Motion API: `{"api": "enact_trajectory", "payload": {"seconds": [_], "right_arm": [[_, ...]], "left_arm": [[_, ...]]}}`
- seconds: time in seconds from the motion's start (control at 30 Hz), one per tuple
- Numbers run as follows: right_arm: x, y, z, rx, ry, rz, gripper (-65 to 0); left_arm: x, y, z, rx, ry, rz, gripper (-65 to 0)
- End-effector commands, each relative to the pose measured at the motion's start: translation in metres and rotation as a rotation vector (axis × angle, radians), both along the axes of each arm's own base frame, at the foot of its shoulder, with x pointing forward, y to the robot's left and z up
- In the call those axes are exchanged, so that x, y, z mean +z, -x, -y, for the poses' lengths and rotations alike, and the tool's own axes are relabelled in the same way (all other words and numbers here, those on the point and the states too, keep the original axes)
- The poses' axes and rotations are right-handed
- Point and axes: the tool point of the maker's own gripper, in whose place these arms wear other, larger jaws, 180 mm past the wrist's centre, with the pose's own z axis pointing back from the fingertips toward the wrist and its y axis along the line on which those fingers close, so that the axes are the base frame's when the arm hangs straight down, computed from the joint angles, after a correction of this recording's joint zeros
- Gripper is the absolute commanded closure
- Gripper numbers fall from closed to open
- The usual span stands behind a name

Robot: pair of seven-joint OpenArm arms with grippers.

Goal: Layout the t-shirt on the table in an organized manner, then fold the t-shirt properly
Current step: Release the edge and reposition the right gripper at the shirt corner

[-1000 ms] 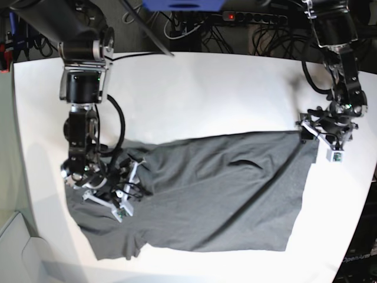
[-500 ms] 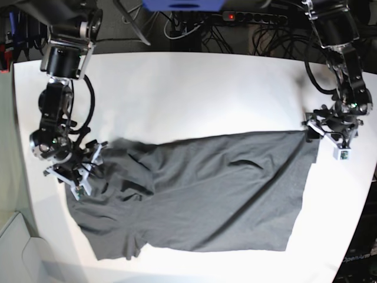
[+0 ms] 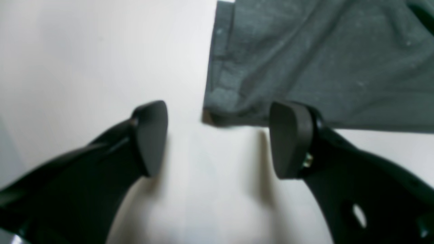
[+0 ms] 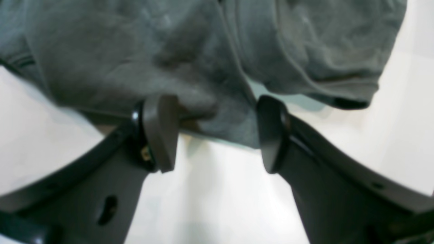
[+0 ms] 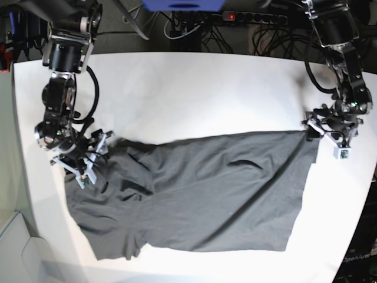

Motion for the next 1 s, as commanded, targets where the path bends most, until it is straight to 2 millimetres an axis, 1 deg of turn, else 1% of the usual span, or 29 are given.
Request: {"api": "enact_trajectory", "payload": {"seconds": [0.0, 0.2, 0.27, 0.33, 0.4, 0.6, 0.67, 0.77, 0.83, 0.87, 0.9, 0.97], "right_arm": [[0.017, -0.012, 0.005, 0.001, 0.004, 0.054, -37.0], [0.018, -0.012, 0.007, 0.001, 0.008, 0.056, -37.0], [0.021, -0.013, 0.020, -0.018, 0.022, 0.062, -37.0], [0.024, -0.012, 0.032, -0.057, 0.015, 0.070, -37.0], [0.025, -0.012, 0.041, -0.084, 0.011, 0.076, -37.0], [0.025, -0.012, 0.043, -0.088, 0.010, 0.076, -37.0], [0.022, -0.010, 0.042, -0.087, 0.009, 0.067, -37.0], [0.002, -0.005, 0.039, -0.090, -0.017, 0.009, -37.0], [-0.002, -0.008, 0.038, -0.092, -0.031, -0.008, -37.0], [-0.005, -0.006, 0.043, -0.098, -0.029, -0.019, -37.0], [-0.008, -0.006, 0.043, -0.099, -0.032, -0.028, -37.0], [-0.009, -0.006, 0.043, -0.099, -0.038, -0.027, -37.0]], "left_arm": [[0.018, -0.011, -0.007, -0.001, -0.021, 0.058, -45.7], [0.017, -0.010, -0.006, -0.001, -0.018, 0.054, -45.7], [0.016, -0.010, -0.006, -0.001, -0.018, 0.053, -45.7], [0.013, -0.005, -0.006, -0.001, -0.018, 0.044, -45.7], [0.015, -0.005, -0.005, -0.005, -0.023, 0.051, -45.7], [0.021, -0.008, -0.003, -0.011, -0.029, 0.069, -45.7], [0.023, -0.008, -0.003, -0.012, -0.030, 0.069, -45.7], [0.025, -0.009, -0.002, -0.014, -0.032, 0.075, -45.7], [0.024, -0.007, -0.003, -0.013, -0.033, 0.070, -45.7], [0.022, -0.004, -0.003, -0.014, -0.035, 0.067, -45.7], [0.021, -0.003, -0.003, -0.014, -0.035, 0.065, -45.7], [0.020, -0.002, -0.003, -0.014, -0.035, 0.062, -45.7]]}}
